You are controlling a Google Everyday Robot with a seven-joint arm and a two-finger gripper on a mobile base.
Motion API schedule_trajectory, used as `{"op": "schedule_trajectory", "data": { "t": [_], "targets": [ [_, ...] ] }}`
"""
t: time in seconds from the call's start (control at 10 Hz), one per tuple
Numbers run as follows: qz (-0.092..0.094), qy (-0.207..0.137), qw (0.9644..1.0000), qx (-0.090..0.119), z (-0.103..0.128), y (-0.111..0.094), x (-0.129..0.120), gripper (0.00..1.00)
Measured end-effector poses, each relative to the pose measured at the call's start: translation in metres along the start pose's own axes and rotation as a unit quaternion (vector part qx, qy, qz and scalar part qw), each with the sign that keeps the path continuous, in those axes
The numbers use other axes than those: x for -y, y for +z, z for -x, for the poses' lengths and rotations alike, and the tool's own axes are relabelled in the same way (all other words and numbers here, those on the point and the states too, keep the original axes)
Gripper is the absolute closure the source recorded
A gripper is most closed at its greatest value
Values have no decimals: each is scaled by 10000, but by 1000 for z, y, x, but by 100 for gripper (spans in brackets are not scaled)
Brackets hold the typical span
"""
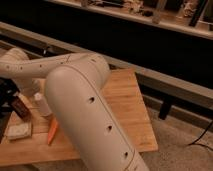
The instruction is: Place the ceramic cup over the eraser
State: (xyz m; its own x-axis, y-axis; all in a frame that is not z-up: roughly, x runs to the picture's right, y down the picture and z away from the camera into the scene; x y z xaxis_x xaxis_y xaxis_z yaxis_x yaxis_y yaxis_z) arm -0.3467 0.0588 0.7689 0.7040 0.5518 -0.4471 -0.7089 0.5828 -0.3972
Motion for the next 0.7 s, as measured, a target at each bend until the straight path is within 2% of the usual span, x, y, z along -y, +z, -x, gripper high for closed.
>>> {"op": "schedule_trajectory", "data": {
  "t": [0.4,0.7],
  "targets": [
    [-79,29,9999,147,2,-2,7,100],
    [-254,75,9995,146,-2,-12,14,100]
  ]
}}
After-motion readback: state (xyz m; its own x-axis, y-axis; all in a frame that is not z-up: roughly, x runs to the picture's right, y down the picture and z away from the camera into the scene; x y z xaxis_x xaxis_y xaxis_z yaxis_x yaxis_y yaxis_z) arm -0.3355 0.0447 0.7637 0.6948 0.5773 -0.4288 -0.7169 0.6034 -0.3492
